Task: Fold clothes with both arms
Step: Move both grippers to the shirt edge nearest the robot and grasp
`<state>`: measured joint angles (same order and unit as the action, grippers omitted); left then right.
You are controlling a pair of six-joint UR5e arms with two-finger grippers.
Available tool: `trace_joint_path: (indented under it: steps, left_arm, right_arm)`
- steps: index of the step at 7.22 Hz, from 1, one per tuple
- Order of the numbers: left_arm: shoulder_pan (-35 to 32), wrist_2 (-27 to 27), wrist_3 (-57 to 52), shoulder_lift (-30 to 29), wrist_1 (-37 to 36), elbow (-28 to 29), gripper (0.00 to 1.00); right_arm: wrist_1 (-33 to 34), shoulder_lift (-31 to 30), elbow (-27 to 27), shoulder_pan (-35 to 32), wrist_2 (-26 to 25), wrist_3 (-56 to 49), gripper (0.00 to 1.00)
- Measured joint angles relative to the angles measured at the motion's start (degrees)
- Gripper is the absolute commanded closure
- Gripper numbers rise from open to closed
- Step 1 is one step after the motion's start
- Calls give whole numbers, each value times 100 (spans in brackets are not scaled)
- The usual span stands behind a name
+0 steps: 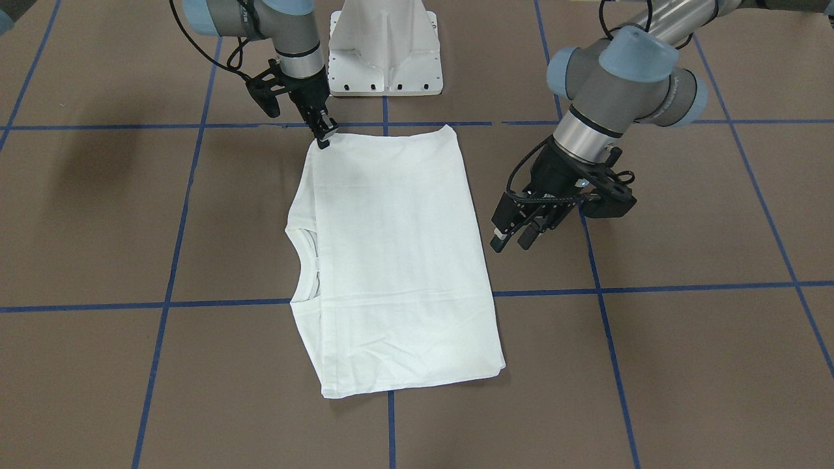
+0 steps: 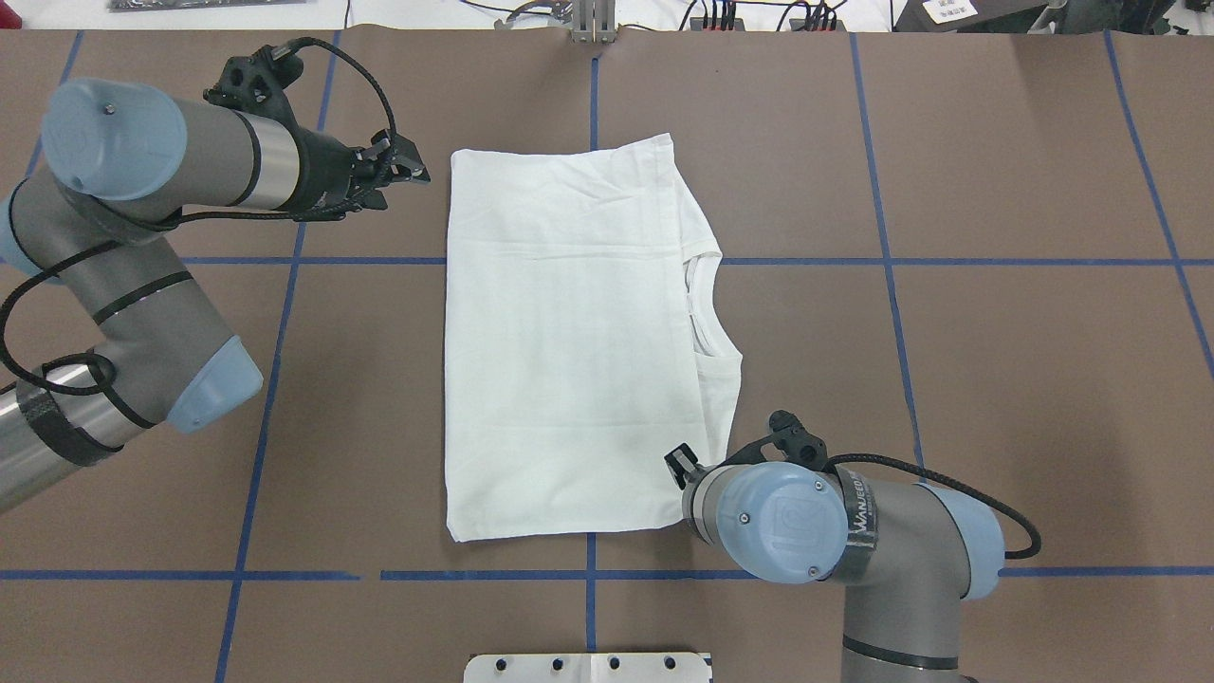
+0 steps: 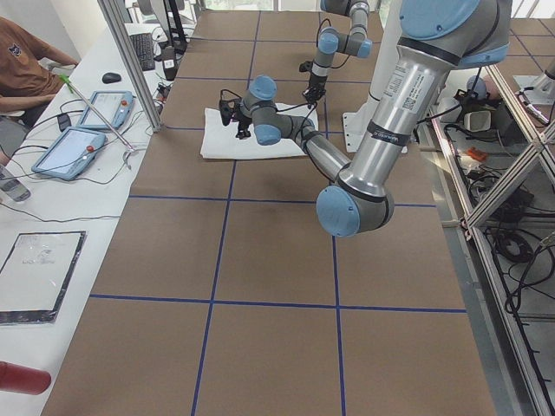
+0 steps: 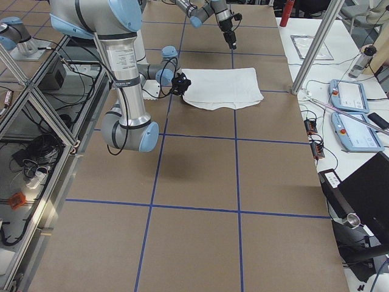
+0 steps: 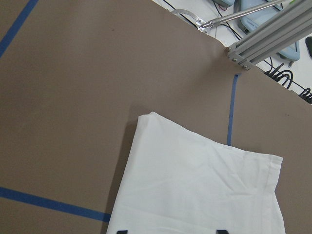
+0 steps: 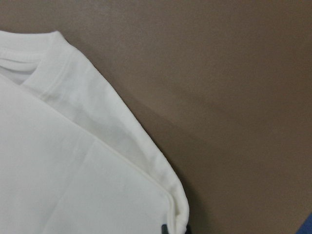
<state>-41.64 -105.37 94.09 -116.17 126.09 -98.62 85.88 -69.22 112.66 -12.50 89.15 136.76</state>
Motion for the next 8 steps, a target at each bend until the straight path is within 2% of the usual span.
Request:
trace_joint_path:
  steps: [3, 4, 6, 8]
  left_arm:
    - [1505, 799, 1356, 321, -1022, -1141, 32]
    - [1990, 1148, 1699, 475, -1293, -1330, 32]
    - [2657, 1520, 2217, 798, -1458, -1400, 32]
    - [3127, 1625, 2665, 874, -1506, -1324, 33]
  right_arm:
    - [-1, -76, 140, -5, 48, -9, 100]
    - [-1, -97, 163, -6, 60, -9, 100]
    - [-1, -132, 181, -1, 66, -9, 100]
    - [-1, -134, 186, 7, 67, -9, 100]
